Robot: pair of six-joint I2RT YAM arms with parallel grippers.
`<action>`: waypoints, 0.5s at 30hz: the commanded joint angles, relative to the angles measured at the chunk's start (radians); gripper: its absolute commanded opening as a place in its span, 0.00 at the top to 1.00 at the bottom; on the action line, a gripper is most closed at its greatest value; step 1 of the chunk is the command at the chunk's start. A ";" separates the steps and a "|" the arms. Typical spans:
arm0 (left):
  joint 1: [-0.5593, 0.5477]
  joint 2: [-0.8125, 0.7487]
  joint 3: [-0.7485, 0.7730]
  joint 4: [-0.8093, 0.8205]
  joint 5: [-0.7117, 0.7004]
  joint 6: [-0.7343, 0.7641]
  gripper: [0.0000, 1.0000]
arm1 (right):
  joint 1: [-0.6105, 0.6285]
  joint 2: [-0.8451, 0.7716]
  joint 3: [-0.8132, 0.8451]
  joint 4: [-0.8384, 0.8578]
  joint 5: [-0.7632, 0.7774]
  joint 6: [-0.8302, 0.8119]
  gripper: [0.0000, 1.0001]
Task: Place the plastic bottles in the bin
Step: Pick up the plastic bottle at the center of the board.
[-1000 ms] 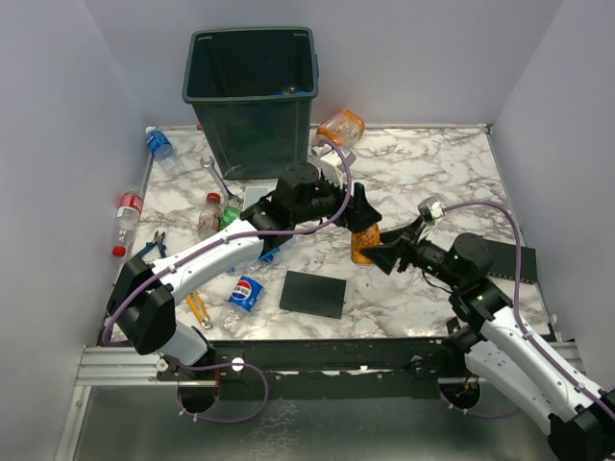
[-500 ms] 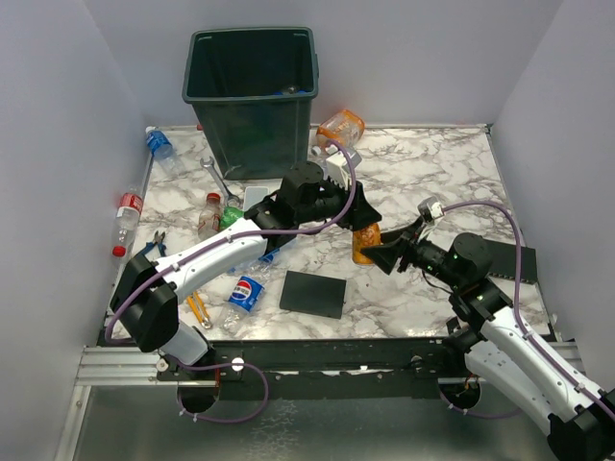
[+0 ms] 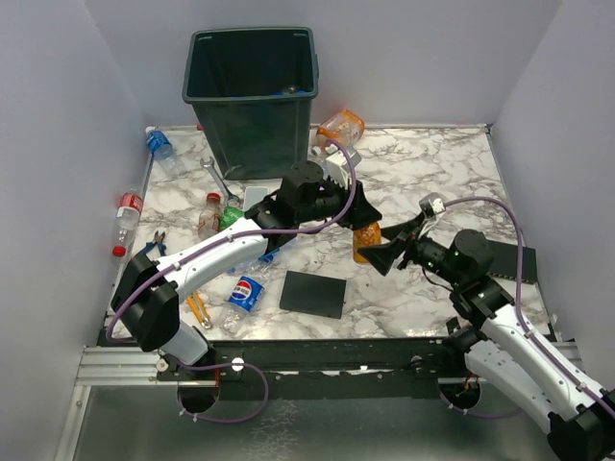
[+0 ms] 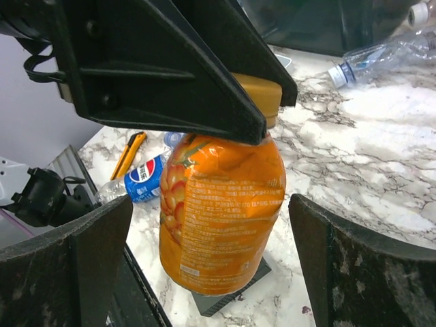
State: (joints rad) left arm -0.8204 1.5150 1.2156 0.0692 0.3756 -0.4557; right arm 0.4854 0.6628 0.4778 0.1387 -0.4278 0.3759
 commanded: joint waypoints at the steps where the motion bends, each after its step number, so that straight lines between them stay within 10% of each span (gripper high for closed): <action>1: -0.002 -0.044 0.000 0.094 0.010 -0.039 1.00 | 0.008 0.028 0.010 0.002 0.010 0.040 0.00; 5: -0.002 -0.069 -0.022 0.159 0.038 -0.076 1.00 | 0.007 0.063 0.009 0.051 -0.016 0.058 0.06; 9: -0.002 -0.076 -0.025 0.178 0.053 -0.107 1.00 | 0.008 0.102 0.012 0.110 -0.033 0.062 0.37; 13: -0.001 -0.073 -0.027 0.162 0.063 -0.130 0.50 | 0.008 0.077 -0.004 0.141 -0.007 0.039 0.57; 15: -0.001 -0.068 -0.028 0.152 0.067 -0.135 0.42 | 0.009 0.071 -0.001 0.135 0.000 0.021 0.62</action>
State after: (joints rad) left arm -0.8173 1.4681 1.1961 0.2020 0.3923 -0.5423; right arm 0.4900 0.7513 0.4778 0.2222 -0.4465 0.4309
